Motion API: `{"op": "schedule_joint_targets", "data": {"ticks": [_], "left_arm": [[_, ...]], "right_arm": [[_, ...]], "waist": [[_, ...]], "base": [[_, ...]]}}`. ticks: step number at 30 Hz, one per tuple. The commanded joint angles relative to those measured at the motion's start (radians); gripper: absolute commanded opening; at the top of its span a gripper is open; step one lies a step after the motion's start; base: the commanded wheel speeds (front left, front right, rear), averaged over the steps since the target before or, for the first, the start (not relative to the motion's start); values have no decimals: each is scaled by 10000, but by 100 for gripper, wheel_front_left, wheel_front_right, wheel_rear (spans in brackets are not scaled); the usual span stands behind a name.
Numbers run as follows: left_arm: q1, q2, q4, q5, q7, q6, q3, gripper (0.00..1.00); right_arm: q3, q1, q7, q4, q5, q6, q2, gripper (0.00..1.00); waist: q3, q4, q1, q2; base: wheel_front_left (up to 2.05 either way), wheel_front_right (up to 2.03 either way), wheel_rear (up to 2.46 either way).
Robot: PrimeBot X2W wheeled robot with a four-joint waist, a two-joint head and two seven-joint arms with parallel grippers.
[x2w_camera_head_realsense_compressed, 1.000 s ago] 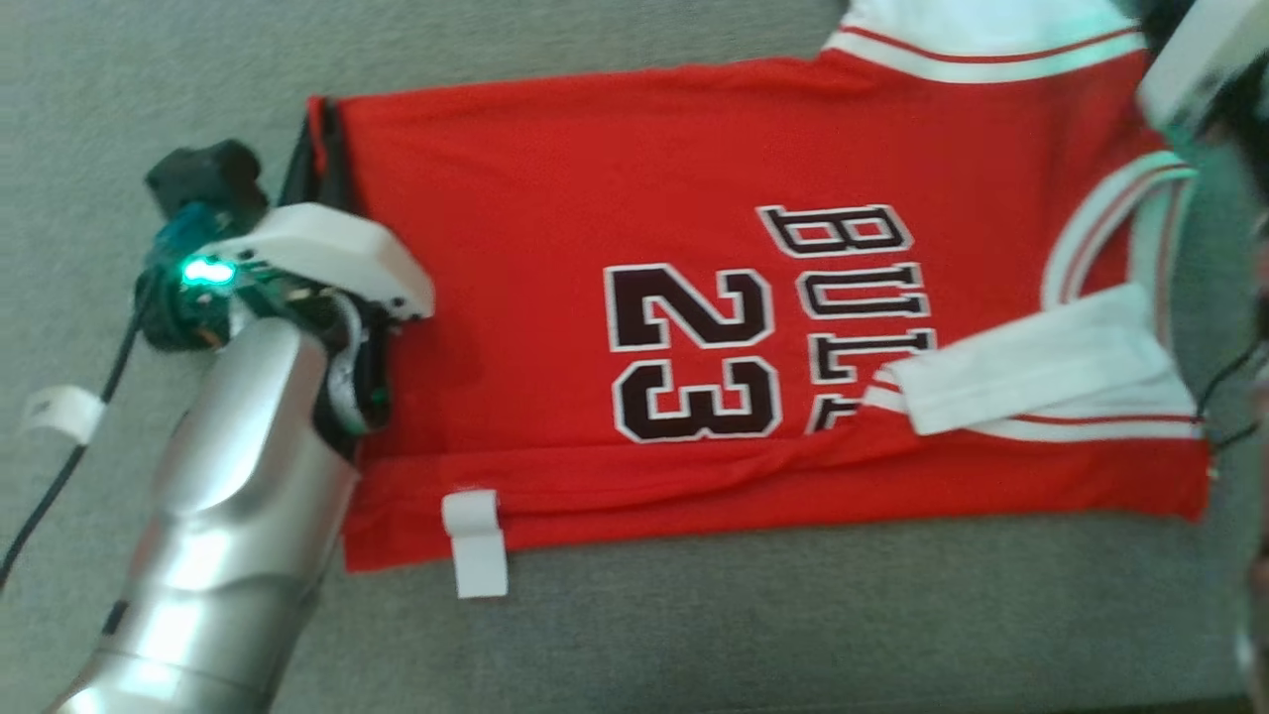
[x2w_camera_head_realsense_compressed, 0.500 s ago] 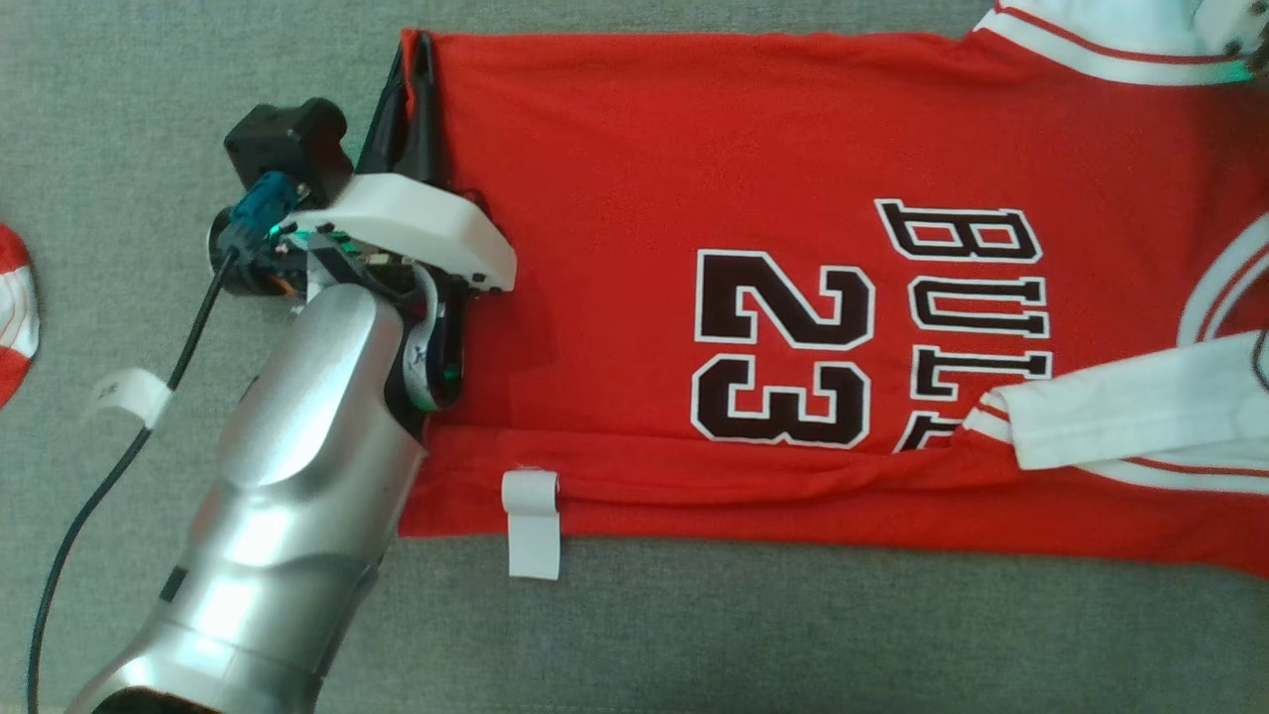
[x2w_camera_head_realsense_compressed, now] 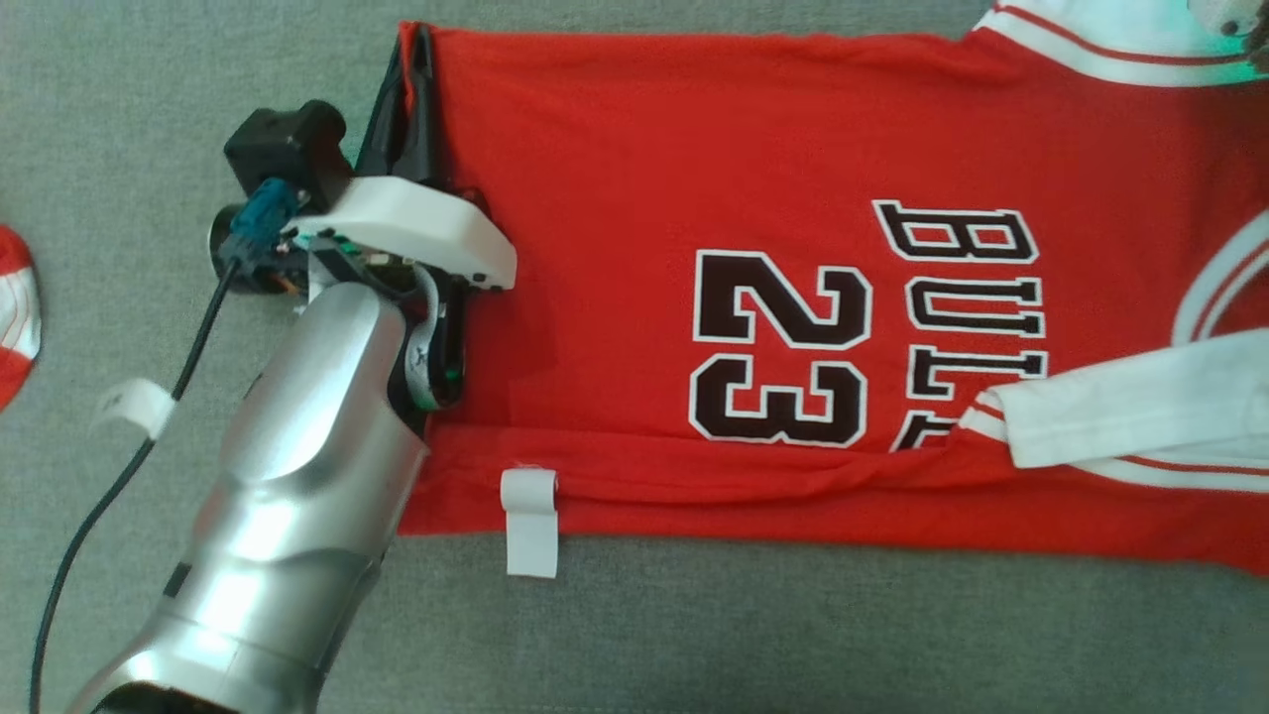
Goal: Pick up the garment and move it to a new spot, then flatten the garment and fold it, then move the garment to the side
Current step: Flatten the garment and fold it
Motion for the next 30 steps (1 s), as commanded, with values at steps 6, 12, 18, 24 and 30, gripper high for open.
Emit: {"op": "schedule_joint_targets", "data": {"ticks": [6, 12, 18, 24, 30], "left_arm": [[443, 347, 197, -382, -838, -188, 641, 0], [1170, 817, 65, -746, -1240, -1201, 696, 0], [2064, 1474, -412, -871, -1494, -1945, 705, 0], [2870, 2019, -984, -724, -1725, -2413, 640, 0], [3589, 2366, -1346, -429, -1890, -2550, 750, 0]], "right_arm": [[358, 518, -1044, -575, 1003, 67, -168, 0], [1055, 1891, -728, -1972, 2463, 67, -872, 0], [1101, 3683, 178, -3941, 3357, 67, -1704, 0], [292, 5633, 1157, -5835, 3521, 67, -2052, 0], [-1309, 7863, 2014, -7702, 3024, 67, -1581, 0]], "waist": [[-675, -338, -1, 0], [-1632, -726, -1, 0], [-2280, -1082, -1, 0], [-2673, -1326, -1, 0], [-2916, -1477, -1, 0]], "base": [[0, 0, 0], [0, 0, 0], [0, 0, 0], [0, 0, 0], [0, 0, 0]]}}
